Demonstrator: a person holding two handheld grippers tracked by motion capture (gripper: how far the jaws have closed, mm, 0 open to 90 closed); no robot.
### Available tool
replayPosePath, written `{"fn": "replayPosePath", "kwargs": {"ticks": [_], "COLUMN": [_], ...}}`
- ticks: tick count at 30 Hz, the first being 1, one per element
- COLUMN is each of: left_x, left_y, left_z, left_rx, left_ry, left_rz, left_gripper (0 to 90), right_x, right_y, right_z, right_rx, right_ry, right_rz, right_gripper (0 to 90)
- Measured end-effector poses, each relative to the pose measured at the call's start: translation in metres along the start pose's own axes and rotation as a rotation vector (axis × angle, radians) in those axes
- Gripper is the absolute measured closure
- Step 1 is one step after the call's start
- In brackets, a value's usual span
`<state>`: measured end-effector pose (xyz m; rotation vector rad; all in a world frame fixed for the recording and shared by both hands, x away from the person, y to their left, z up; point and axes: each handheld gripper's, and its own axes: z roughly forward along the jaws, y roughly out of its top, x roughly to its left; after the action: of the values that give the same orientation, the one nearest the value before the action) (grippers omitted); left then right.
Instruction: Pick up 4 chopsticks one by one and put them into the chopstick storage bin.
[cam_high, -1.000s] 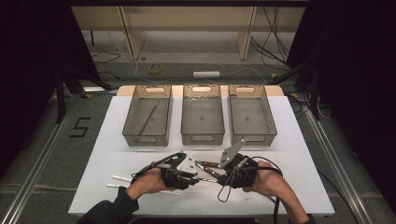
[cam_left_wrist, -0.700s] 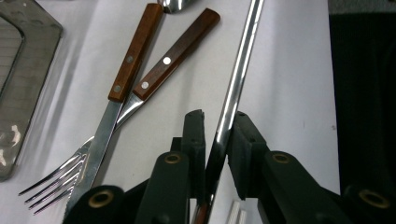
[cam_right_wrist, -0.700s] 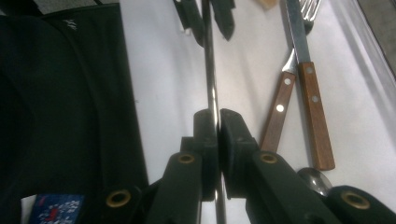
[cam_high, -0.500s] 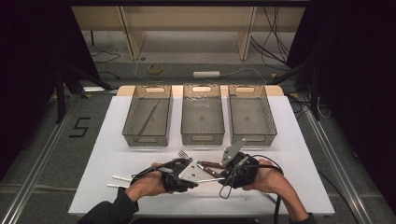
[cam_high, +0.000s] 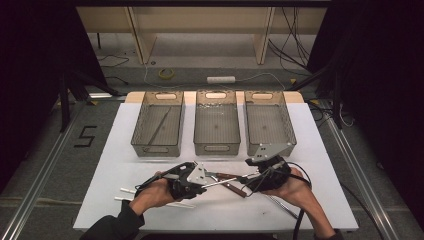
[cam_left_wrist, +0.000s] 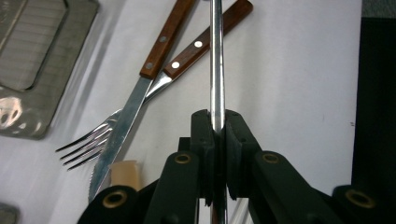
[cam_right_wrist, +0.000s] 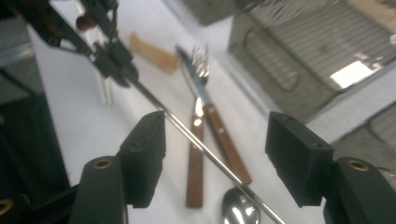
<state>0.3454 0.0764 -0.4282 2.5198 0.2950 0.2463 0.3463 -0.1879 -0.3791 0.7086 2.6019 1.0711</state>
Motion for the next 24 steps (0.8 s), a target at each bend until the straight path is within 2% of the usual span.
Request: {"fn": "replayPosePath", "kwargs": {"ticks": [1, 2, 4, 7, 9, 10, 12, 17, 20, 21, 24], "left_x": [0.001, 0.001, 0.006, 0.011, 0.012, 0.014, 0.016, 0.022, 0.025, 0.026, 0.030], "left_y": [0.000, 0.000, -0.002, -0.004, -0.005, -0.006, -0.007, -0.010, -0.012, -0.013, -0.016], "left_z": [-0.001, -0.001, -0.004, -0.009, -0.010, -0.012, -0.013, -0.017, -0.021, -0.022, -0.025], "left_rx": [-0.003, -0.003, -0.014, -0.027, -0.025, -0.033, -0.035, -0.052, -0.060, -0.064, -0.069], "left_ry": [0.000, 0.000, 0.009, 0.016, 0.023, 0.033, 0.034, 0.057, 0.067, 0.070, 0.083], "left_rz": [-0.020, -0.020, -0.066, -0.109, -0.114, -0.141, -0.148, -0.193, -0.220, -0.228, -0.257], "left_gripper": [83.5, 83.5, 83.5, 83.5, 83.5, 83.5, 83.4, 83.4, 83.4, 83.4, 83.5], "right_x": [-0.001, -0.001, -0.001, -0.002, -0.003, -0.004, -0.005, -0.011, -0.013, -0.014, -0.015], "right_y": [-0.001, -0.002, -0.004, -0.009, -0.013, -0.016, -0.017, -0.032, -0.036, -0.040, -0.045], "right_z": [-0.002, -0.004, -0.007, -0.010, -0.012, -0.013, -0.013, -0.015, -0.016, -0.017, -0.016], "right_rx": [-0.013, -0.024, -0.049, -0.083, -0.100, -0.115, -0.123, -0.187, -0.212, -0.236, -0.250], "right_ry": [-0.010, -0.023, -0.042, -0.081, -0.093, -0.096, -0.097, -0.100, -0.112, -0.112, -0.119], "right_rz": [0.012, 0.019, 0.032, 0.053, 0.075, 0.089, 0.097, 0.166, 0.183, 0.208, 0.224], "right_gripper": [37.5, 36.4, 33.6, 28.9, 27.3, 26.7, 26.6, 25.2, 25.3, 25.2, 25.2]}}
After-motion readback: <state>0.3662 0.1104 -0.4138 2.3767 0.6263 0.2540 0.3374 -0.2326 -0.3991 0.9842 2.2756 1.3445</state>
